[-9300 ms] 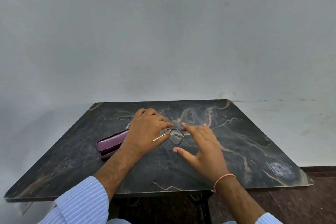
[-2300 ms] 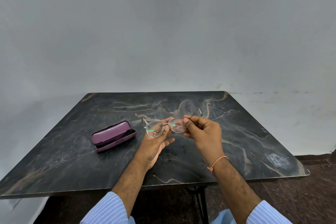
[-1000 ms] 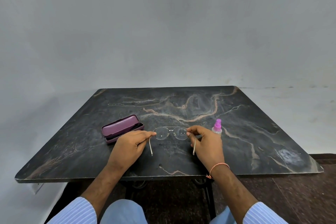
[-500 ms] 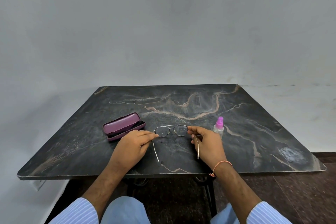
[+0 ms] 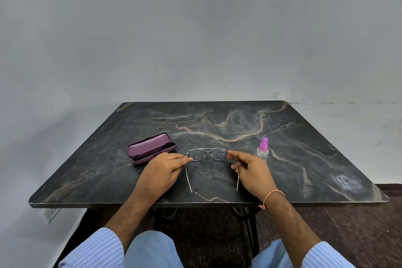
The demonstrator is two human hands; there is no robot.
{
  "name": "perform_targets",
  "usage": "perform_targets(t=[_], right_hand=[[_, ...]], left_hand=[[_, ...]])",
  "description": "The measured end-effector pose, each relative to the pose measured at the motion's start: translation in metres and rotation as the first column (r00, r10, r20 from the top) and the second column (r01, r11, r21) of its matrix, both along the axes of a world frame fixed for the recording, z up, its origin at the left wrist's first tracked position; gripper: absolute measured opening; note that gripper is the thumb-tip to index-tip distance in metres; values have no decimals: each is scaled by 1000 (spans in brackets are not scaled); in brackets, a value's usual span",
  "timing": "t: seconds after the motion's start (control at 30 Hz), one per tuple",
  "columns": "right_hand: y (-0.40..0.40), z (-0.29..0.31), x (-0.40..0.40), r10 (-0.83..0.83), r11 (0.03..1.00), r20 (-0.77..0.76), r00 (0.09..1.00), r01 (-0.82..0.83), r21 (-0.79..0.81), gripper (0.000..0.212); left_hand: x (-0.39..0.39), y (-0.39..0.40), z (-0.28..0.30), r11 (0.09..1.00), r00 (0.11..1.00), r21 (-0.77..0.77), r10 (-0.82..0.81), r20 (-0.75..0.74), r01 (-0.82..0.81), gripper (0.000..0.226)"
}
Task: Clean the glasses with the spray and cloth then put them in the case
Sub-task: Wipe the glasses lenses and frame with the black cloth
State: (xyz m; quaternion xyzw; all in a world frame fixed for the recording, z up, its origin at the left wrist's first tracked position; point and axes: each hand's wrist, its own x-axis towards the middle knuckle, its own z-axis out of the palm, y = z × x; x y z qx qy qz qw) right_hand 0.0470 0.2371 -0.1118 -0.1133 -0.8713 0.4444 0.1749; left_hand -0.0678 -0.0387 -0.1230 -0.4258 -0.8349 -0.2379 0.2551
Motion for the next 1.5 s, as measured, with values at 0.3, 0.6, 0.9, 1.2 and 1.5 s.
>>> perform_targets(t=[0.3,0.6,0.9,1.2,1.5], right_hand=[[-2,8,10,20,999,65,998,-22,29,62],[-42,60,18,-21,811,21,1000,4,585,48],[-120,95,-70,229,724,47,972,-202,660,29],[-176,73,-146,86,630,332,939,-309,712,43],[-187,62,-163,63,661,378,924,-322,678,26]], left_hand=[[12,-8,3,997,999,54,47,3,-47,44],[-8,-77,14,841,890,291,439,126,-456,31],[-31,-95,4,823,732,110,424,534,-557,57],[-24,-96,8,854,755,97,392,526,-511,83],[-26,-96,6,851,759,128,374,533,-509,88]])
